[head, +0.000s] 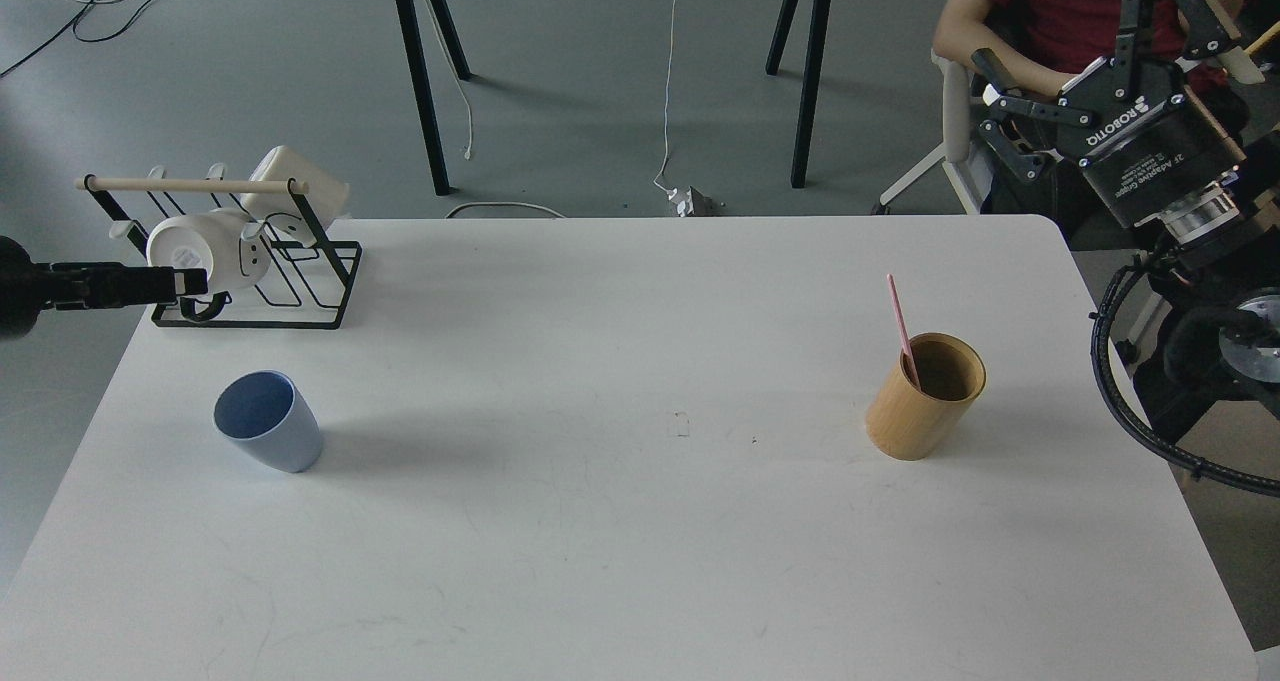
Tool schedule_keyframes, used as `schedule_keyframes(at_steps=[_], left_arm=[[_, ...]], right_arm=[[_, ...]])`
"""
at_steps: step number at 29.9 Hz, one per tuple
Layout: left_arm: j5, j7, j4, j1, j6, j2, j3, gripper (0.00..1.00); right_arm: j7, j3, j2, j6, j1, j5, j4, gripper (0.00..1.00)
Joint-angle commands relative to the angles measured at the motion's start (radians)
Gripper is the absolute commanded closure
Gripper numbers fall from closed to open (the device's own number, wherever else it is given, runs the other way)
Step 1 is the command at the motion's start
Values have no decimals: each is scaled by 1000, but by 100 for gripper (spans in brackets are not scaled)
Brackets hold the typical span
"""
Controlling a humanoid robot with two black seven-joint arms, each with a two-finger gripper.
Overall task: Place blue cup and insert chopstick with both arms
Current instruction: 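Lower the left gripper onto the light blue cup and grasp it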
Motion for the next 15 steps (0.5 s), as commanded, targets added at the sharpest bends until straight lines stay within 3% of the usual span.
schedule_keyframes(at_steps=[1,15], left_arm=[[76,0,50,3,0,-49,4,1],[184,0,158,83,0,-172,4,1]], right_arm=[[0,0,-4,0,-1,0,1,5],[0,-3,-7,0,-7,-1,-1,5]])
